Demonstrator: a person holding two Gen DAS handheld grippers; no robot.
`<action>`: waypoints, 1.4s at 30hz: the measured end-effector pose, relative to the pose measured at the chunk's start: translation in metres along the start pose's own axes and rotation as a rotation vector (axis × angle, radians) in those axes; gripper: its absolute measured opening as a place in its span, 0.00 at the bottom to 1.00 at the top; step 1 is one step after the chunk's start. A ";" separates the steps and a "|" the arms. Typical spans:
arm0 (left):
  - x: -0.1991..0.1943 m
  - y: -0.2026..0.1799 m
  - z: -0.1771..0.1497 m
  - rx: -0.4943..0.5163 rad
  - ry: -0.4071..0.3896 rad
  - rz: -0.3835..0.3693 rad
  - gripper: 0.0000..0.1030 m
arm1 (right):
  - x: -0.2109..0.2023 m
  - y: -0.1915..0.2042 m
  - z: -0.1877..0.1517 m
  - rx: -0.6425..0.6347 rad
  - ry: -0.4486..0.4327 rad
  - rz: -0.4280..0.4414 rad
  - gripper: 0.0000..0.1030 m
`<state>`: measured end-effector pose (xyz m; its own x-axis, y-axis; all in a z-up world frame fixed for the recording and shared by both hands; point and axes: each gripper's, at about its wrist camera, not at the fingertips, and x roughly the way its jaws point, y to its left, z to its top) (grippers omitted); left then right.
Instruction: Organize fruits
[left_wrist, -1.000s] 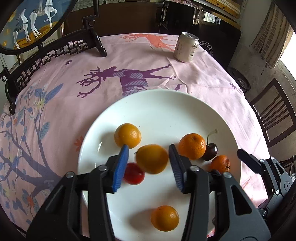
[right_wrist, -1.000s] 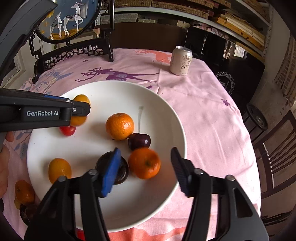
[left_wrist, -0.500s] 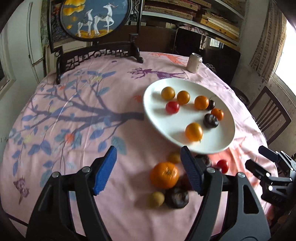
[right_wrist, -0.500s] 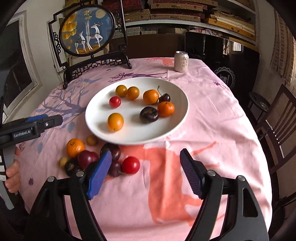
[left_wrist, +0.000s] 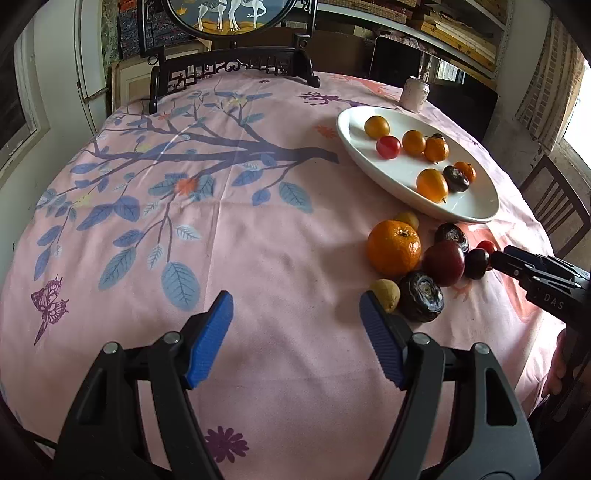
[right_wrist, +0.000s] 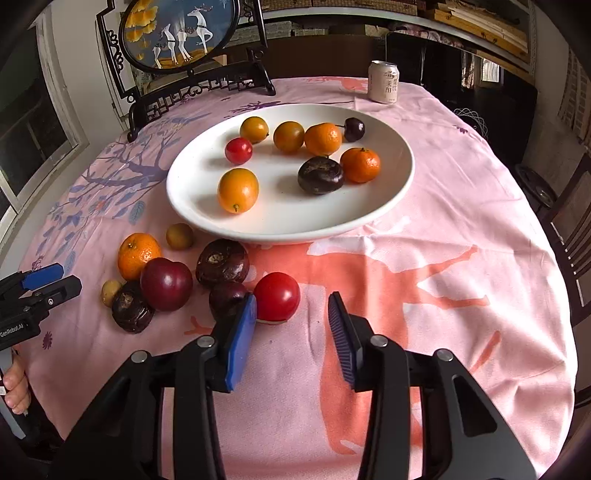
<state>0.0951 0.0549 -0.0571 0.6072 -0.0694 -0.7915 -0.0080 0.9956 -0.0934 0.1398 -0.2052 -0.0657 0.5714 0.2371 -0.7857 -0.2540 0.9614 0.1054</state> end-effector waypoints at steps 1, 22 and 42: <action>0.000 -0.002 0.000 0.006 0.000 -0.004 0.71 | 0.003 0.001 0.001 0.000 0.003 0.011 0.41; 0.040 -0.050 0.007 0.143 0.075 -0.030 0.52 | -0.031 -0.002 -0.015 0.020 -0.028 0.006 0.29; -0.006 -0.065 0.035 0.160 -0.030 -0.139 0.25 | -0.041 0.006 -0.001 0.015 -0.065 0.019 0.29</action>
<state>0.1199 -0.0066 -0.0246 0.6169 -0.2072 -0.7592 0.2025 0.9740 -0.1012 0.1145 -0.2093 -0.0333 0.6159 0.2631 -0.7426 -0.2535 0.9586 0.1293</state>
